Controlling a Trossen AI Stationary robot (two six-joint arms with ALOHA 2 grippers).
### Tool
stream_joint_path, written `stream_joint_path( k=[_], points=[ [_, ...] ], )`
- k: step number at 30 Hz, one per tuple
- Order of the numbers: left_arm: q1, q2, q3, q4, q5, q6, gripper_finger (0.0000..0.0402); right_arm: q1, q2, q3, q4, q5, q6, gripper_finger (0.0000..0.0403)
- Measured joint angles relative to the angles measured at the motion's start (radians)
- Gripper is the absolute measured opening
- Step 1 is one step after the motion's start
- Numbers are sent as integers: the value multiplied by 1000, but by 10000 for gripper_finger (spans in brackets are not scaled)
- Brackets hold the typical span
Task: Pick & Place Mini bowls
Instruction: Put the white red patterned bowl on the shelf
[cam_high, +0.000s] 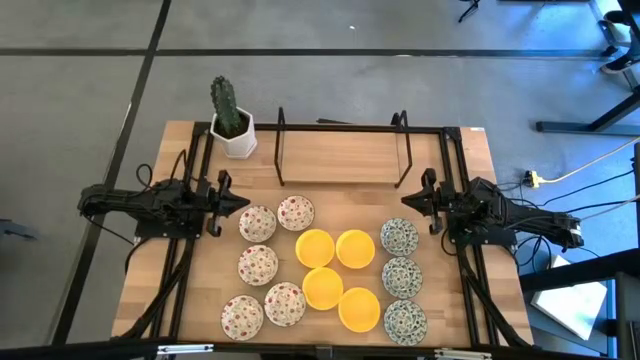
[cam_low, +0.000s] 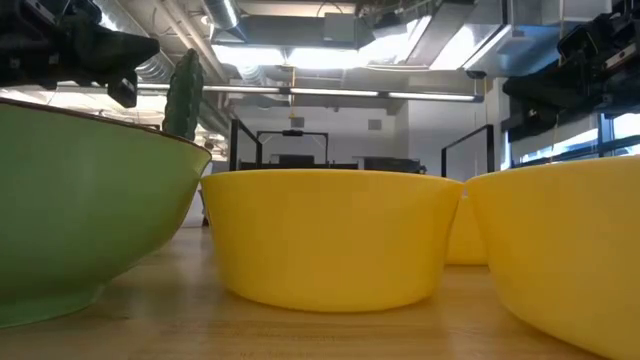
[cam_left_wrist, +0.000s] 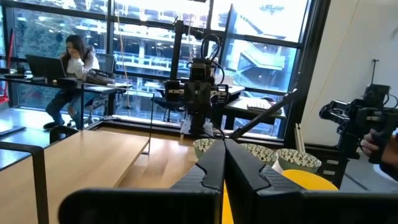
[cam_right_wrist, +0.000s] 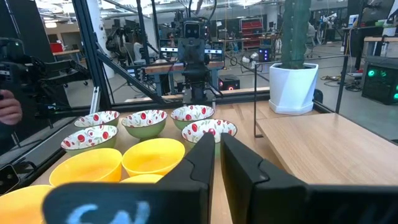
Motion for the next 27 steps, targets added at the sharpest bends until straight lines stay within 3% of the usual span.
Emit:
stream_joint_path(
  k=[13, 22, 27],
  points=[
    [0, 0, 0, 18, -3, 0, 4, 0, 0, 0, 0, 0, -19, 29],
    [0, 0, 0, 21, -124, -2, 4, 0, 0, 0, 0, 0, -19, 29],
    [0, 0, 0, 18, -141, -1, 4, 0, 0, 0, 0, 0, -16, 29]
  ],
)
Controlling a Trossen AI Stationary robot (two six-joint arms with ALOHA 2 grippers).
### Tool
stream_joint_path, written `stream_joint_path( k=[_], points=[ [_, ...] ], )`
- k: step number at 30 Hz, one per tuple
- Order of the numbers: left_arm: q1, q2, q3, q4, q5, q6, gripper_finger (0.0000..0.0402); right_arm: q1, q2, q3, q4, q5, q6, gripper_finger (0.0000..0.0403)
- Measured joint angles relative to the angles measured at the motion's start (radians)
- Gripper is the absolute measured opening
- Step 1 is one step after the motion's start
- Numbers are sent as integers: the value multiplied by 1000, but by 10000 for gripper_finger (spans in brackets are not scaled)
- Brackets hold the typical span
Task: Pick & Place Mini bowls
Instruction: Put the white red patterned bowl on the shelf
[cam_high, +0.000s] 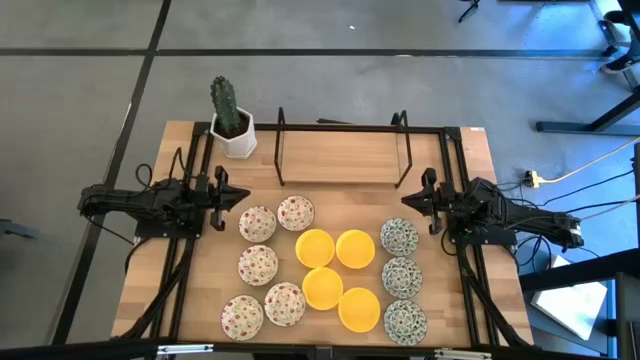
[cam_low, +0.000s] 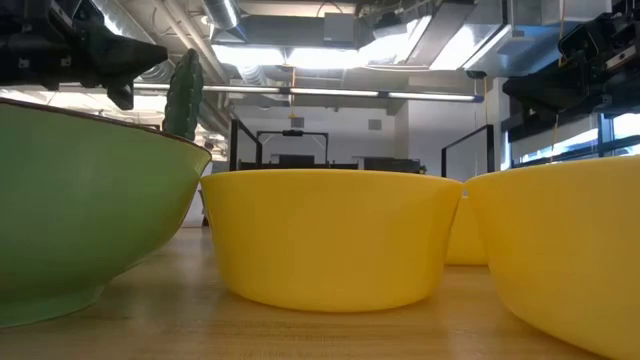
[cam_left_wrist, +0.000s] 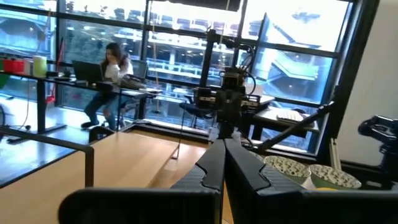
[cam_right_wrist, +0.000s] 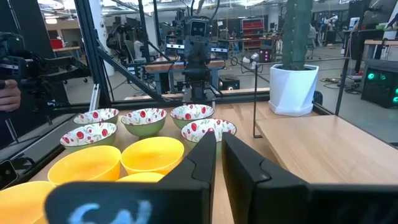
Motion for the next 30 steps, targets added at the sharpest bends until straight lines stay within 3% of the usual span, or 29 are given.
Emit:
stream_joint_path(
  k=[8, 30],
  points=[
    [0, 0, 0, 0, -96, 1, 4, 0, 0, 0, 0, 0, 0, 29],
    [0, 0, 0, 0, -91, 1, 4, 0, 0, 0, 0, 0, 0, 29]
  ],
)
